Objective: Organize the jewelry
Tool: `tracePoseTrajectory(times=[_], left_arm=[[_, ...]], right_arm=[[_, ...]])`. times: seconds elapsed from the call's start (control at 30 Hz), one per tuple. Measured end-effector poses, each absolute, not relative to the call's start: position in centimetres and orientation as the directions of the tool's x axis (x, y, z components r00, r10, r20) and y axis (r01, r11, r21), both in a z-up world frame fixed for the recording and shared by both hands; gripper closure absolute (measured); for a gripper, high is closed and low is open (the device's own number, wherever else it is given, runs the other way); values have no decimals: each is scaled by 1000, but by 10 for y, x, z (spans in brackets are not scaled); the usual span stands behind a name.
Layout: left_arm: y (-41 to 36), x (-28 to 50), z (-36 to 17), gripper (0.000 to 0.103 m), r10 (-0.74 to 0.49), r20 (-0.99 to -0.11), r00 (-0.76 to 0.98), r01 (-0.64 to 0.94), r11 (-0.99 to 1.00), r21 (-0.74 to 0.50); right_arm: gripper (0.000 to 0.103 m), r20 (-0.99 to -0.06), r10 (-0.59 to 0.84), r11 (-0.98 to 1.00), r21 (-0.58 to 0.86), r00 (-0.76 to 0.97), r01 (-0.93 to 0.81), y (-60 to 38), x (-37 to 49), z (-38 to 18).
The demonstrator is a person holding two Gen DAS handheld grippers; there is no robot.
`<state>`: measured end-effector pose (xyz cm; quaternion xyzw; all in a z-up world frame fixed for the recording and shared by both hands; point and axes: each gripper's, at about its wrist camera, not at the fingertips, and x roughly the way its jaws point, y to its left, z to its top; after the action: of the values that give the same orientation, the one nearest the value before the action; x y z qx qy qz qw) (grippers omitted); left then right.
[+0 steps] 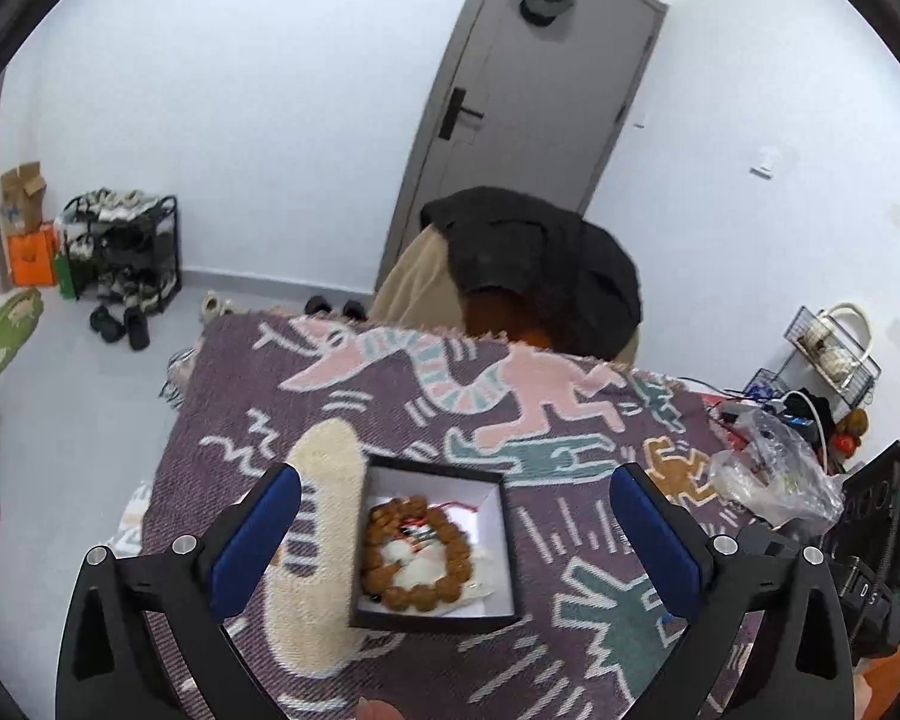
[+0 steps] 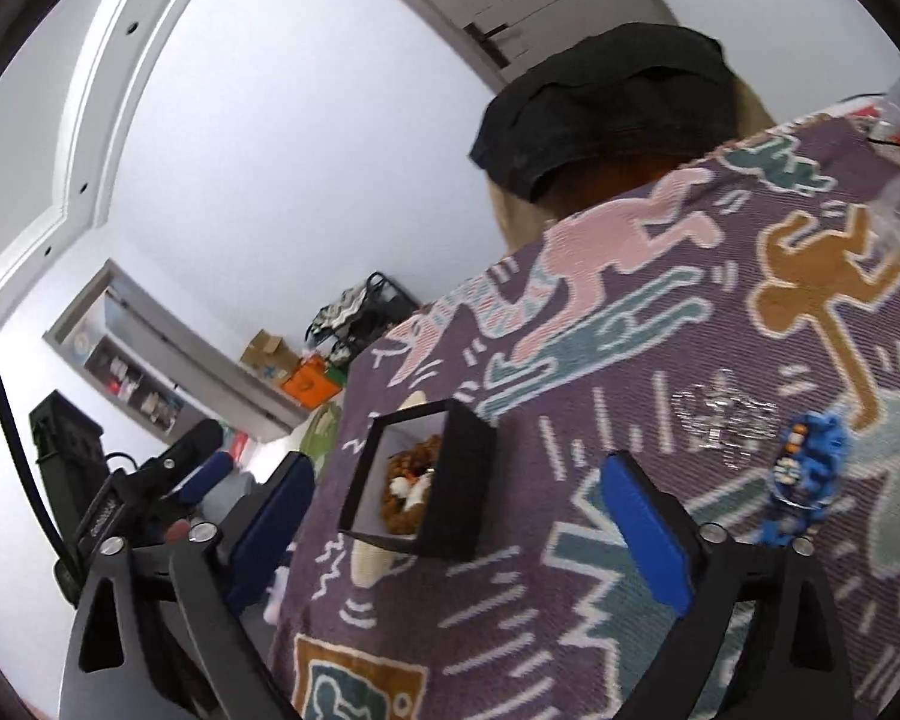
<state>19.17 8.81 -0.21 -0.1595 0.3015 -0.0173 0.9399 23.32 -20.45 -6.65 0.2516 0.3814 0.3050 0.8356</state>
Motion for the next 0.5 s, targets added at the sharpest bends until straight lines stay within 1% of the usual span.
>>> tracePoseTrajectory(times=[0.2, 0.3, 0.5], left_arm=[[64, 192, 1, 0, -133, -534, 835, -17, 964, -266], [54, 193, 0, 0, -157, -540, 827, 10, 964, -266], [24, 197, -2, 0, -180, -566, 804, 60, 973, -225]], right_arm=[[0, -500, 665, 713, 646, 555, -273, -227, 228, -73], [0, -497, 657, 715, 648, 567, -261, -238, 224, -77], [0, -507, 621, 738, 634, 597, -230, -262, 217, -80]])
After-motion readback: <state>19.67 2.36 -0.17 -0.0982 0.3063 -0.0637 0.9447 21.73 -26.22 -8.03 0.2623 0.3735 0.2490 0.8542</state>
